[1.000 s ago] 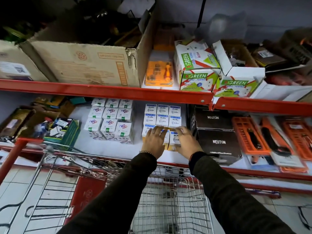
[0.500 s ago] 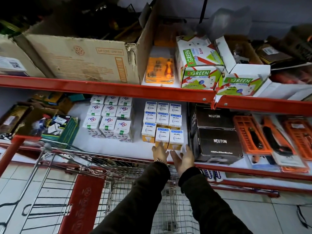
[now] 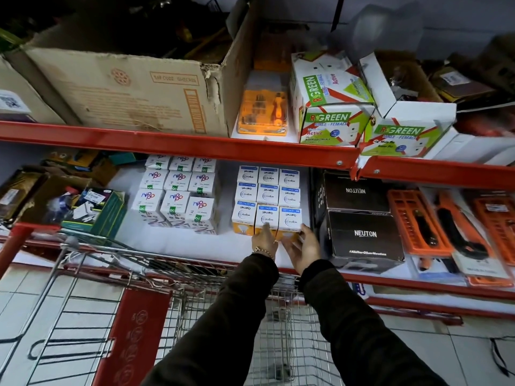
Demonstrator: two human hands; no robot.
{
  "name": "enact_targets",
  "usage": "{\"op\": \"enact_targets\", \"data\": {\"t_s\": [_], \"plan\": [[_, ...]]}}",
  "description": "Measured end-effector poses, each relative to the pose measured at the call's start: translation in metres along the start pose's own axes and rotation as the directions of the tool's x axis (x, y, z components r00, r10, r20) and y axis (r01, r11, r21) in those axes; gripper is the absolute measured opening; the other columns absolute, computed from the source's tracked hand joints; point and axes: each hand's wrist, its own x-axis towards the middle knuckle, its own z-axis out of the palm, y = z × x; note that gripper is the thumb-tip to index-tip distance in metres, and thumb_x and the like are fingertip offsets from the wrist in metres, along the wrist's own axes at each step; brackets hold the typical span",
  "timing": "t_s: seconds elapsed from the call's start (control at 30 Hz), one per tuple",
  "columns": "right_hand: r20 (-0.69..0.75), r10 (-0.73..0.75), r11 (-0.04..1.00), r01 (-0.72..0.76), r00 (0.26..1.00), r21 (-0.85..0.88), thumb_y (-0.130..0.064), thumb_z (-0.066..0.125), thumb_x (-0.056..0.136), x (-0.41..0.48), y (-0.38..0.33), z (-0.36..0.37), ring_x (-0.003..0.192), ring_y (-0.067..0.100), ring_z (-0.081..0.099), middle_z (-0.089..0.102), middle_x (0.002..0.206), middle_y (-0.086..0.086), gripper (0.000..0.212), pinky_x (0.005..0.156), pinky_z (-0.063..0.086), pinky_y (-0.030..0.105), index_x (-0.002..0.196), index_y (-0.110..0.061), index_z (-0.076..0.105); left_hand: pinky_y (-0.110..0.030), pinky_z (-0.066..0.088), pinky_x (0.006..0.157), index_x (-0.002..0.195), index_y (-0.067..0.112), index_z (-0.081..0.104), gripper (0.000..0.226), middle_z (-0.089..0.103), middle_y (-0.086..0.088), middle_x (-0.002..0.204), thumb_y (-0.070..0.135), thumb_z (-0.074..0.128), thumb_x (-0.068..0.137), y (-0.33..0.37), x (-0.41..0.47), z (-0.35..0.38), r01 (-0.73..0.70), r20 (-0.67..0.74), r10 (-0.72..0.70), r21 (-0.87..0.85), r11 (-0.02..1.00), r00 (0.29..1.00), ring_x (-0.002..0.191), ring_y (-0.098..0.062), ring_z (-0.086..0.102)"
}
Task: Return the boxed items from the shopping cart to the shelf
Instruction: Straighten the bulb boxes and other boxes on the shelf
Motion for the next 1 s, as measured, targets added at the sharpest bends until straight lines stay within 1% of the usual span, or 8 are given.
{"op": "enact_targets", "data": {"t_s": [0.13, 0.27, 0.37, 0.47, 0.57, 0.67, 0.77, 1.0], "plan": [[0.008, -0.007, 0.999, 0.007, 1.000, -0.034, -0.030, 0.057, 0.098, 0.001, -0.003, 0.002, 0.070, 0.022, 0.064, 0.066, 0.086, 0.014, 0.025, 0.086, 0.056, 0.035, 0.103, -0.005, 0.062, -0.033, 0.042, 0.086, 0.131, 0.002, 0.054, 0.040, 0.062, -0.017, 0.128, 0.026, 0.051, 0.099, -0.001, 0.005, -0.002, -0.007, 0.032, 0.006, 0.026, 1.000, 0.999, 0.109, -0.033, 0.058], [0.027, -0.019, 0.998, 0.021, 0.999, -0.060, -0.031, 0.058, 0.098, 0.002, -0.003, 0.001, 0.070, 0.021, 0.063, 0.067, 0.089, 0.013, 0.028, 0.082, 0.055, 0.032, 0.109, -0.005, 0.061, -0.033, 0.041, 0.082, 0.128, 0.002, 0.056, 0.041, 0.061, -0.005, 0.086, 0.030, 0.053, 0.098, 0.001, 0.006, -0.004, 0.001, 0.023, -0.002, 0.036, 0.999, 1.000, 0.095, -0.030, 0.053], [0.042, -0.028, 0.996, 0.031, 0.999, -0.084, -0.035, 0.058, 0.097, 0.001, -0.001, -0.001, 0.069, 0.018, 0.062, 0.067, 0.090, 0.011, 0.034, 0.075, 0.055, 0.028, 0.113, -0.006, 0.063, -0.032, 0.041, 0.083, 0.129, 0.002, 0.054, 0.045, 0.054, -0.001, 0.078, 0.034, 0.054, 0.097, 0.001, 0.008, -0.008, 0.004, 0.017, -0.004, 0.054, 0.999, 1.000, 0.095, -0.030, 0.050], [0.025, -0.056, 0.997, 0.058, 0.998, -0.046, -0.039, 0.058, 0.097, -0.003, 0.007, -0.002, 0.076, 0.019, 0.059, 0.064, 0.104, 0.011, 0.035, 0.072, 0.053, 0.029, 0.106, -0.007, 0.066, -0.034, 0.043, 0.088, 0.136, 0.003, 0.050, 0.053, 0.058, -0.011, 0.109, 0.039, 0.055, 0.097, 0.003, 0.006, -0.018, 0.050, 0.022, -0.050, 0.008, 0.999, 0.999, 0.108, -0.032, 0.053], [-0.013, -0.031, 0.998, 0.032, 0.999, 0.052, -0.040, 0.059, 0.096, -0.012, 0.019, 0.000, 0.082, 0.022, 0.058, 0.048, 0.124, 0.013, 0.031, 0.085, 0.054, 0.037, 0.101, -0.009, 0.060, -0.037, 0.042, 0.100, 0.143, 0.007, 0.044, 0.054, 0.042, -0.017, 0.147, 0.038, 0.052, 0.098, 0.008, 0.003, -0.039, 0.075, 0.032, -0.072, -0.113, 0.991, 0.997, 0.133, -0.036, 0.046], [-0.030, 0.034, 0.991, -0.030, 0.999, 0.130, -0.038, 0.062, 0.094, -0.017, 0.036, 0.008, 0.093, 0.029, 0.060, 0.042, 0.131, 0.015, 0.044, 0.097, 0.053, 0.041, 0.126, -0.010, 0.049, -0.042, 0.041, 0.107, 0.146, 0.005, 0.039, 0.057, 0.039, -0.017, 0.152, 0.037, 0.050, 0.099, 0.020, -0.002, -0.064, 0.025, 0.001, -0.026, -0.252, 0.967, 1.000, 0.135, -0.038, 0.045], [-0.002, 0.103, 0.977, -0.100, 0.995, 0.188, -0.037, 0.061, 0.095, -0.023, 0.060, 0.029, 0.093, 0.033, 0.060, 0.044, 0.131, 0.016, 0.050, 0.096, 0.052, 0.043, 0.133, -0.008, 0.048, -0.040, 0.043, 0.103, 0.147, 0.006, 0.037, 0.056, 0.040, -0.016, 0.152, 0.036, 0.046, 0.101, 0.039, -0.003, -0.090, -0.042, -0.065, 0.022, -0.331, 0.943, 0.998, 0.134, -0.036, 0.047], [0.123, 0.204, 0.966, -0.220, 0.971, 0.134, -0.028, 0.060, 0.096, -0.032, 0.114, 0.107, 0.096, 0.036, 0.058, 0.044, 0.123, 0.018, 0.027, 0.102, 0.048, 0.045, 0.105, -0.002, 0.055, -0.038, 0.042, 0.105, 0.147, 0.005, 0.037, 0.057, 0.037, -0.014, 0.154, 0.036, 0.046, 0.100, 0.096, 0.017, -0.150, -0.152, -0.198, 0.088, -0.340, 0.928, 0.976, 0.135, -0.032, 0.046]]}}
